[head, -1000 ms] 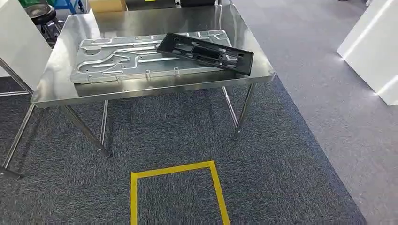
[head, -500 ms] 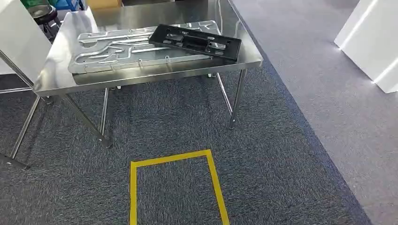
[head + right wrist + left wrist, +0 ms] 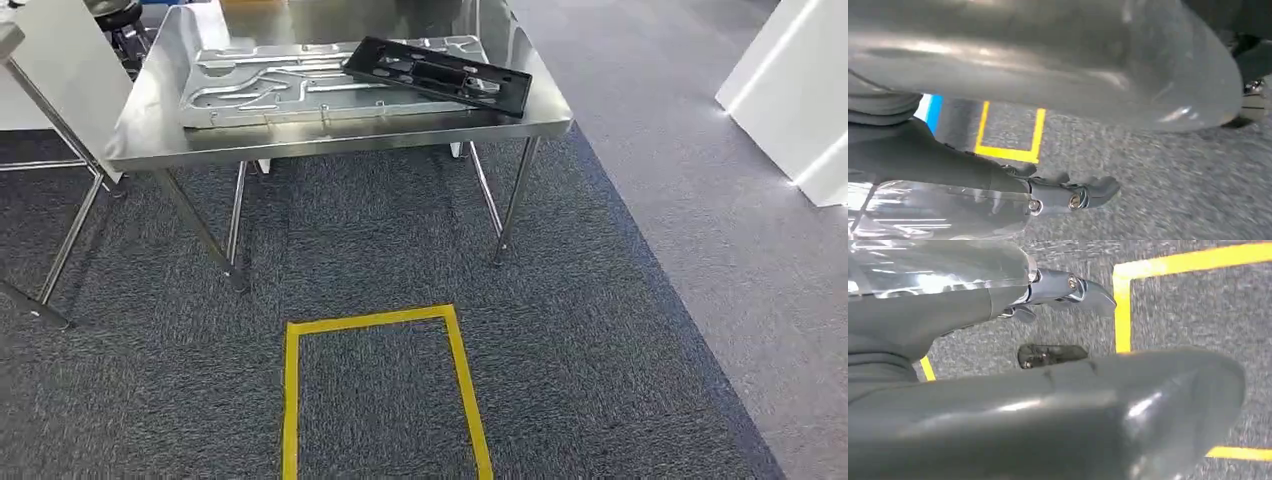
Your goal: Take the parts from the cabinet and place them on the table.
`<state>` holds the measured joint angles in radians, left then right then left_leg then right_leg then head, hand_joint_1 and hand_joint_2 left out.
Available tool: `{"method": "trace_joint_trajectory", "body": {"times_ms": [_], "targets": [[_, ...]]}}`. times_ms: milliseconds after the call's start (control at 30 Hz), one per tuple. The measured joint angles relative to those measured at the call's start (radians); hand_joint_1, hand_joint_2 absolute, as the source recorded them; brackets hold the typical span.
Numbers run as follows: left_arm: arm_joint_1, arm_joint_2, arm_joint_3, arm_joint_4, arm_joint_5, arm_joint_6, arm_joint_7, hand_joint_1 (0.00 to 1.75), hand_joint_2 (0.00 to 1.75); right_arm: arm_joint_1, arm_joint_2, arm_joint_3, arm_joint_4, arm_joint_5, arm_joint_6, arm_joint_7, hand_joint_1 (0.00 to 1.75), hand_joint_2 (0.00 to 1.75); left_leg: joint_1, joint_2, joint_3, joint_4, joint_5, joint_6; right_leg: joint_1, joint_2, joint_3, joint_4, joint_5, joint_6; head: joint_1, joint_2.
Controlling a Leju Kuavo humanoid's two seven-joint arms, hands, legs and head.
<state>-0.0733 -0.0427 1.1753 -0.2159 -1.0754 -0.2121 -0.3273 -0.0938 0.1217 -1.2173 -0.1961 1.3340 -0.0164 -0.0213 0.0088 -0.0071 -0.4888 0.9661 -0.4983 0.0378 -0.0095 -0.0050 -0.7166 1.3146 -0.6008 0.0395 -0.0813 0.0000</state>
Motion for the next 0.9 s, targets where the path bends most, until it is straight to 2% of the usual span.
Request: {"method": "trace_joint_trajectory", "body": {"times_ms": [33, 67, 100, 133, 167, 200, 233, 267, 300, 333, 367, 400, 433, 467, 500, 533, 567, 633, 667, 700, 733, 800, 833, 900], "targets": [[0.001, 0.0, 0.0, 0.0, 0.0, 0.0, 0.001, 0.0, 0.0, 0.0, 0.0, 0.0, 0.0, -0.01, -0.005, 0.011, 0.0, 0.0, 0.0, -0.001, -0.004, 0.002, 0.003, -0.001, -0.003, 0.0, 0.018, -0.018, 0.017, 0.001, 0.0, 0.0], [0.001, 0.0, 0.0, 0.0, -0.001, 0.0, 0.003, 0.0, 0.0, 0.0, 0.0, -0.001, 0.0, -0.022, -0.01, 0.021, 0.0, 0.0, 0.0, -0.002, -0.005, 0.004, 0.005, -0.003, -0.004, 0.0, 0.06, -0.081, 0.051, 0.001, 0.0, 0.0], [0.001, 0.0, 0.0, 0.0, -0.003, 0.0, 0.003, 0.0, 0.0, 0.0, 0.0, -0.002, 0.0, -0.029, -0.017, 0.032, 0.0, 0.0, 0.001, -0.005, -0.004, 0.008, 0.005, -0.006, -0.006, 0.001, 0.125, -0.188, 0.096, -0.001, 0.0, 0.0], [-0.001, -0.001, 0.0, 0.0, -0.004, 0.0, 0.003, 0.0, 0.0, -0.001, 0.0, -0.004, 0.0, -0.035, -0.023, 0.04, 0.0, 0.0, 0.001, -0.005, -0.005, 0.011, 0.004, -0.009, -0.006, 0.003, 0.177, -0.275, 0.126, -0.004, 0.0, 0.0], [-0.002, -0.002, 0.0, 0.0, -0.004, 0.0, 0.003, 0.0, 0.0, -0.001, 0.0, -0.006, 0.0, -0.041, -0.026, 0.046, 0.0, 0.0, -0.004, -0.004, -0.013, 0.017, 0.002, -0.017, -0.001, 0.011, 0.198, -0.317, 0.113, -0.011, 0.0, 0.0], [-0.005, -0.002, 0.0, 0.0, -0.004, 0.002, 0.003, 0.0, 0.0, 0.0, 0.0, -0.01, 0.0, -0.047, -0.027, 0.048, 0.0, 0.0, -0.006, -0.004, -0.017, 0.021, 0.003, -0.023, 0.0, 0.01, 0.192, -0.32, 0.115, -0.019, 0.0, 0.0], [-0.007, -0.002, 0.0, 0.0, -0.004, 0.002, 0.002, 0.0, 0.0, 0.0, 0.0, -0.014, 0.0, -0.052, -0.031, 0.053, 0.0, 0.0, -0.005, -0.004, -0.02, 0.022, 0.004, -0.027, 0.002, 0.01, 0.187, -0.319, 0.115, -0.021, 0.0, 0.0], [-0.007, -0.002, 0.0, 0.0, -0.003, 0.002, 0.0, 0.0, 0.0, 0.0, 0.0, -0.018, 0.0, -0.057, -0.036, 0.059, 0.0, 1.75, -0.003, -0.004, -0.02, 0.019, 0.006, -0.032, 0.004, 0.009, 0.187, -0.318, 0.114, -0.028, 0.0, 0.0], [-0.007, -0.002, 0.0, 0.0, -0.003, 0.002, -0.002, 0.0, 0.0, 0.002, 0.0, -0.022, 0.0, -0.059, -0.039, 0.062, 0.0, 1.75, -0.005, -0.004, -0.019, 0.018, 0.007, -0.039, 0.0, 0.009, 0.187, -0.324, 0.117, -0.035, 0.0, 0.0], [-0.007, -0.001, 0.0, 0.0, -0.002, 0.003, -0.004, 0.0, 0.0, 0.002, 0.0, -0.026, 0.0, -0.06, -0.042, 0.065, 0.0, 1.75, -0.002, -0.002, -0.022, 0.034, -0.006, -0.042, -0.006, 0.003, 0.191, -0.332, 0.124, -0.045, 0.0, 0.0], [-0.007, -0.001, 0.0, 0.0, 0.0, 0.004, -0.006, 0.0, 0.0, 0.002, 0.0, -0.026, 0.0, -0.06, -0.046, 0.071, 0.0, 1.75, -0.003, 0.001, -0.038, 0.069, -0.032, -0.048, -0.005, 0.002, 0.19, -0.334, 0.125, -0.048, 0.0, 0.0], [-0.009, -0.002, 0.0, 0.0, 0.0, 0.005, -0.009, 0.0, 0.0, 0.002, 0.0, -0.026, 0.0, -0.06, -0.054, 0.08, 0.0, 1.75, 0.0, 0.001, -0.071, 0.139, -0.076, -0.052, -0.004, -0.001, 0.187, -0.334, 0.125, -0.056, 0.0, 0.0], [-0.009, -0.002, 0.0, 0.0, 0.003, 0.007, -0.011, 0.0, 0.0, 0.002, 0.0, -0.027, 0.0, -0.06, -0.059, 0.093, 0.0, 1.75, 0.003, 0.001, -0.107, 0.219, -0.115, -0.058, -0.001, -0.003, 0.186, -0.334, 0.126, -0.058, 0.0, 0.0], [-0.008, -0.002, 0.001, 0.0, 0.007, 0.011, -0.012, 0.0, 0.0, 0.003, 0.0, -0.028, 0.0, -0.06, -0.061, 0.105, 0.0, 1.75, 0.005, 0.001, -0.141, 0.292, -0.145, -0.064, 0.0, -0.006, 0.184, -0.333, 0.126, -0.06, 0.0, 0.0], [-0.007, -0.002, 0.002, 0.0, 0.01, 0.021, -0.012, 0.0, 0.0, 0.003, 0.0, -0.03, 0.0, -0.06, -0.066, 0.121, 0.0, 1.75, 0.008, 0.001, -0.162, 0.341, -0.155, -0.07, 0.0, -0.007, 0.182, -0.331, 0.126, -0.06, 0.0, 0.0], [-0.006, -0.002, 0.005, 0.0, 0.013, 0.03, -0.011, 0.0, 1.75, 0.003, 0.0, -0.032, 0.0, -0.06, -0.071, 0.131, 0.0, 0.0, 0.013, 0.001, -0.159, 0.335, -0.137, -0.075, 0.0, -0.007, 0.181, -0.328, 0.125, -0.06, 0.0, 0.0], [-0.006, -0.002, 0.008, 0.0, 0.02, 0.038, -0.011, 0.0, 1.75, 0.004, 0.0, -0.035, 0.0, -0.061, -0.074, 0.139, 0.0, 0.0, 0.018, 0.001, -0.132, 0.281, -0.098, -0.081, -0.002, -0.008, 0.18, -0.324, 0.124, -0.06, 0.0, 0.0], [-0.006, -0.002, 0.016, 0.0, 0.029, 0.049, -0.008, 0.0, 1.75, 0.004, 0.001, -0.037, 0.0, -0.062, -0.074, 0.142, 0.0, 0.0, 0.031, 0.004, -0.041, 0.099, -0.008, -0.094, -0.005, -0.007, 0.177, -0.308, 0.116, -0.054, 0.0, 0.0], [-0.007, -0.003, 0.021, 0.001, 0.032, 0.053, -0.008, 0.0, 1.75, 0.004, 0.0, -0.039, 0.0, -0.067, -0.072, 0.138, 0.0, 0.0, 0.035, 0.005, -0.017, 0.048, -0.019, -0.101, -0.002, -0.005, 0.172, -0.298, 0.112, -0.048, 0.0, 0.0], [-0.01, -0.005, 0.026, 0.001, 0.038, 0.055, -0.009, 0.0, 1.75, 0.003, -0.001, -0.042, 0.0, -0.07, -0.071, 0.132, 0.0, 0.0, 0.028, -0.001, -0.023, 0.041, -0.012, -0.074, 0.006, -0.003, 0.165, -0.284, 0.106, -0.04, 0.0, 0.0], [-0.009, -0.005, 0.029, 0.001, 0.042, 0.056, -0.01, 0.0, 1.75, 0.003, -0.001, -0.043, 0.0, -0.072, -0.071, 0.13, 0.0, 0.0, 0.029, 0.0, -0.028, 0.048, -0.023, -0.069, 0.008, -0.003, 0.162, -0.286, 0.108, -0.039, 0.0, 0.0], [-0.006, -0.005, 0.033, 0.001, 0.044, 0.058, -0.012, 0.0, 1.75, 0.003, -0.001, -0.045, 0.0, -0.076, -0.07, 0.126, 0.0, 0.0, 0.025, 0.0, -0.03, 0.049, -0.016, -0.065, 0.005, -0.003, 0.161, -0.287, 0.111, -0.034, 0.0, 0.0], [-0.006, -0.005, 0.035, 0.001, 0.046, 0.058, -0.013, 0.0, 1.75, 0.003, -0.001, -0.047, 0.0, -0.077, -0.07, 0.124, 0.0, 1.75, 0.023, 0.0, -0.03, 0.05, -0.016, -0.064, 0.003, -0.003, 0.161, -0.289, 0.112, -0.032, 0.0, 0.0], [-0.007, -0.004, 0.045, 0.001, 0.053, 0.07, -0.017, 0.0, 1.75, 0.003, 0.0, -0.05, 0.0, -0.078, -0.07, 0.113, 0.0, 1.75, 0.019, 0.0, -0.032, 0.05, -0.015, -0.061, 0.001, -0.002, 0.161, -0.292, 0.116, -0.027, 0.0, 0.0]]}}
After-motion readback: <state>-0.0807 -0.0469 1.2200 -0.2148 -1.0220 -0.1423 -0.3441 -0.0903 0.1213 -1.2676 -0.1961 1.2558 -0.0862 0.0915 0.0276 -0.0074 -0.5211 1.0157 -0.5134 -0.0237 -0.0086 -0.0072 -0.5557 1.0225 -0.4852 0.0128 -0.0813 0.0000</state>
